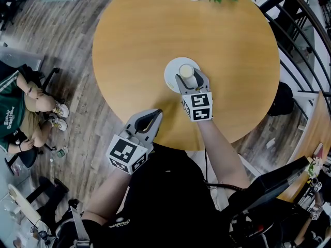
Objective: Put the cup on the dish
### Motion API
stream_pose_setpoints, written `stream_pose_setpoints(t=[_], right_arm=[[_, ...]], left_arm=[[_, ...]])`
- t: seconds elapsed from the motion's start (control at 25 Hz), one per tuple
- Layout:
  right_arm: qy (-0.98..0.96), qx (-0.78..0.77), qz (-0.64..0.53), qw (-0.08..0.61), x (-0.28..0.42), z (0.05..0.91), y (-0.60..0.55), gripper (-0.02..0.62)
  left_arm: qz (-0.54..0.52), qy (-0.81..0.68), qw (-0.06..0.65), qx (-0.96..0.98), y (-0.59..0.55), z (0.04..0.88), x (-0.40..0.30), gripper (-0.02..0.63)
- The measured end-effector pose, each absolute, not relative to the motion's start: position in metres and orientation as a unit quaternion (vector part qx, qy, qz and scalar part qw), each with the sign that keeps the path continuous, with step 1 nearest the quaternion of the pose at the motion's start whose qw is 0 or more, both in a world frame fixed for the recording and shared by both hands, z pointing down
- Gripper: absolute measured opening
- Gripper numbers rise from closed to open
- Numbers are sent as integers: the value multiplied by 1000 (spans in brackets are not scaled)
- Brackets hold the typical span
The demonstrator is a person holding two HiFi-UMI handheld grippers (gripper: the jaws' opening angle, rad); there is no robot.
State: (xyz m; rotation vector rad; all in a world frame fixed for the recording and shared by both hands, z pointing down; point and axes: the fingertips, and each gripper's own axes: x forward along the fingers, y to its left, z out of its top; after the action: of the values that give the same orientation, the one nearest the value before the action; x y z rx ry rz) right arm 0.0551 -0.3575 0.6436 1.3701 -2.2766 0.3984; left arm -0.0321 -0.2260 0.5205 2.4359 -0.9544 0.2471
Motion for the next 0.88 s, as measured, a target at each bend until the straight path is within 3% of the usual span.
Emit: stream_pose_setpoints(t=[0.88], right_arm=[[-825,496,155,221,57,649,-357,268]], left_arm=[[91,-353,256,895,-226,521,-33,-6]])
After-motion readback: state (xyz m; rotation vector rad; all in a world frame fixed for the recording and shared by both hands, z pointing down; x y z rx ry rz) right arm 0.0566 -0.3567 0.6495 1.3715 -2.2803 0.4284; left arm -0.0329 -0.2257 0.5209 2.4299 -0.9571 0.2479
